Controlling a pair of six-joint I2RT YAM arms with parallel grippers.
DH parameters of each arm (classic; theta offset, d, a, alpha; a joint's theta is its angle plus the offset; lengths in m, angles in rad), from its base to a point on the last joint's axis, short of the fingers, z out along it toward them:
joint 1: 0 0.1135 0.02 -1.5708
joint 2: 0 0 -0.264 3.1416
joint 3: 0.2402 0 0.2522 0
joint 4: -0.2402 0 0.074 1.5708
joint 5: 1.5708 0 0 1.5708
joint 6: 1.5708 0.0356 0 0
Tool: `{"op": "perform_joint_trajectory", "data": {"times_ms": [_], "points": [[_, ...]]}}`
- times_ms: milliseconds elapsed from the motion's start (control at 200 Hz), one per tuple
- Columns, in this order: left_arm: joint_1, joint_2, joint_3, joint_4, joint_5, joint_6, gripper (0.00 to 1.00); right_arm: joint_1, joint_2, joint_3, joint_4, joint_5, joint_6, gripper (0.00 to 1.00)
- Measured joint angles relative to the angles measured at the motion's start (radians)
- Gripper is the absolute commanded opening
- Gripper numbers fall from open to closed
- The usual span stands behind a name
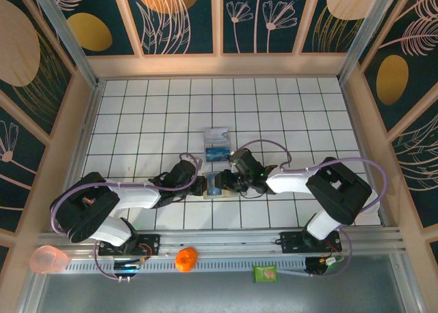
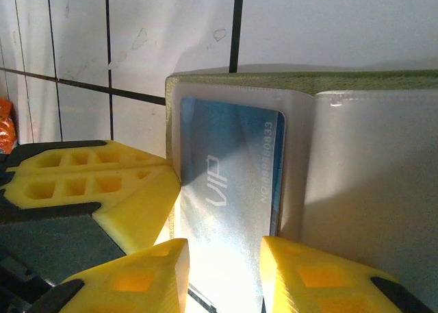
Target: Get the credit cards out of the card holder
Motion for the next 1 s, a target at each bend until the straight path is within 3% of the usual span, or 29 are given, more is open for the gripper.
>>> {"op": "perform_joint_trajectory", "data": {"times_ms": [360, 681, 1001], "points": [[0.000, 0.000, 0.000, 0.000, 0.000, 0.011, 0.00, 0.013, -0.002, 0.000, -0.008, 0.038, 0.019, 0.34], [0.003, 0.003, 0.000, 0.000, 0.000, 0.030, 0.00, 0.074, -0.025, 0.024, -0.090, 0.179, 0.020, 0.34], [0.006, 0.004, 0.000, 0.000, 0.001, 0.041, 0.00, 0.090, -0.042, 0.030, -0.126, 0.233, 0.018, 0.37]]}}
